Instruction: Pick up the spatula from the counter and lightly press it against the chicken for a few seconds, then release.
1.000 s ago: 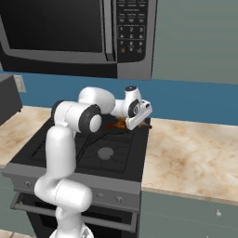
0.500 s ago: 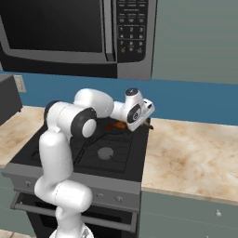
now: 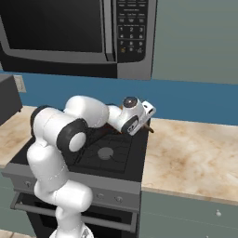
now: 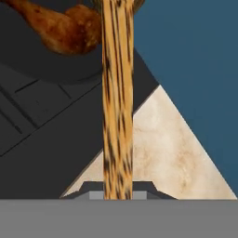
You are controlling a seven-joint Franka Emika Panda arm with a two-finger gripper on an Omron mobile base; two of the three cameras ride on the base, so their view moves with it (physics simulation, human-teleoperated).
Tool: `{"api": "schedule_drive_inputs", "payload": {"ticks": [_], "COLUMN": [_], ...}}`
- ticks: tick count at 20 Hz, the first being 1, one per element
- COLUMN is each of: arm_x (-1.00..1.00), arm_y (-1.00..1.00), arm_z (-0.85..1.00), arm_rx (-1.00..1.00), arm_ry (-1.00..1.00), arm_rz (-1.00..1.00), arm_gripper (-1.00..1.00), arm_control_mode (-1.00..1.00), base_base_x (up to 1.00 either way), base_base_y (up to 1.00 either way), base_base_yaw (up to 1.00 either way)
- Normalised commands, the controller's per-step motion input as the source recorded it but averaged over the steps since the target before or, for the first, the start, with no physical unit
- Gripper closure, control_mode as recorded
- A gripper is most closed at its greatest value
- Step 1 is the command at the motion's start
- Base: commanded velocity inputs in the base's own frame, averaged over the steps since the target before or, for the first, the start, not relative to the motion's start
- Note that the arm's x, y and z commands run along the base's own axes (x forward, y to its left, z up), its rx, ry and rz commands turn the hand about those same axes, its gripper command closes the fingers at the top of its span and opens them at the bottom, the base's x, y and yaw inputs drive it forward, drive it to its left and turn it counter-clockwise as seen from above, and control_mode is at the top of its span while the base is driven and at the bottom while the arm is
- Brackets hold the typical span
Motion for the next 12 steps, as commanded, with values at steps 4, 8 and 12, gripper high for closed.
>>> {"api": "schedule_drive_inputs", "payload": {"ticks": [4,8,12], "arm_x": [-0.74,-0.69,-0.60], "arm_y": [-0.01,0.00,0.00], "arm_z": [0.15,0.29,0.40], "arm_rx": [0.01,0.00,0.03], "arm_ry": [-0.16,-0.14,-0.06], "arm_rz": [0.01,0.01,0.02], "arm_gripper": [1.00,1.00,1.00], "arm_control_mode": [-1.00,-1.00,-1.00], "base_base_x": [0.00,0.00,0.00], "base_base_y": [0.00,0.00,0.00], "base_base_yaw": [0.00,0.00,0.00]}}
